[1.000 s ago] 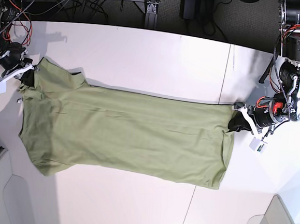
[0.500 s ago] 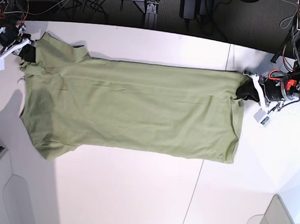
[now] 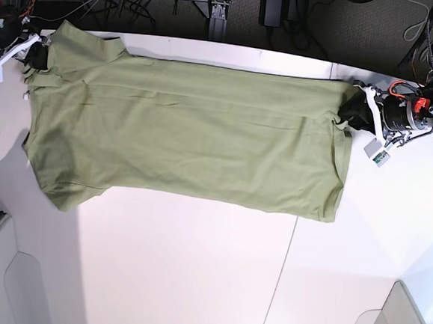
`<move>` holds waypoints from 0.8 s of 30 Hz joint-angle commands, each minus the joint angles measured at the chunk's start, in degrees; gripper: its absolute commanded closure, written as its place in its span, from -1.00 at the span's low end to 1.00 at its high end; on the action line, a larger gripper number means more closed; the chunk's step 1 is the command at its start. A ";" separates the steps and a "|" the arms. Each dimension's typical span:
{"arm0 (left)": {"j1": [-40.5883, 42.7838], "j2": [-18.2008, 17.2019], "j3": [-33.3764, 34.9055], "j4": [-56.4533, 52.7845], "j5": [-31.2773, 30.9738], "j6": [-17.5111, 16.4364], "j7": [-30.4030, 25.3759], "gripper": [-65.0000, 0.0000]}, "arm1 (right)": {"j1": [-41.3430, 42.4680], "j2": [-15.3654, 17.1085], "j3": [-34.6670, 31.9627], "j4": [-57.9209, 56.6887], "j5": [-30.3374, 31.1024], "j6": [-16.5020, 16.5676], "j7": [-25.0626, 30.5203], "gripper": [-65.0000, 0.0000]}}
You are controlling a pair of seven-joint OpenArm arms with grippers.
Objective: Layout the t-shirt on the table in an organized manner, then fold the t-shirt properly
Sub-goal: 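Lift the grasped edge and fold it lengthwise across the shirt, then release, then grasp the opposite side edge of the shirt with both grippers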
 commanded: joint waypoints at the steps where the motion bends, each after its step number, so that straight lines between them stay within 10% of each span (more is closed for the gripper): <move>1: -0.57 -0.98 -0.52 0.79 -1.16 -0.14 -0.22 0.00 | 0.63 1.14 0.50 1.03 1.27 0.02 0.94 0.25; 13: -2.08 -2.08 -9.31 5.44 -8.72 -0.14 4.92 -0.04 | 2.14 1.16 5.14 9.33 1.20 0.00 3.06 0.12; 24: -10.36 -1.68 -10.78 -0.63 -0.37 -0.14 -8.55 -0.19 | 20.24 1.11 0.85 -0.04 -6.78 -1.11 7.96 0.12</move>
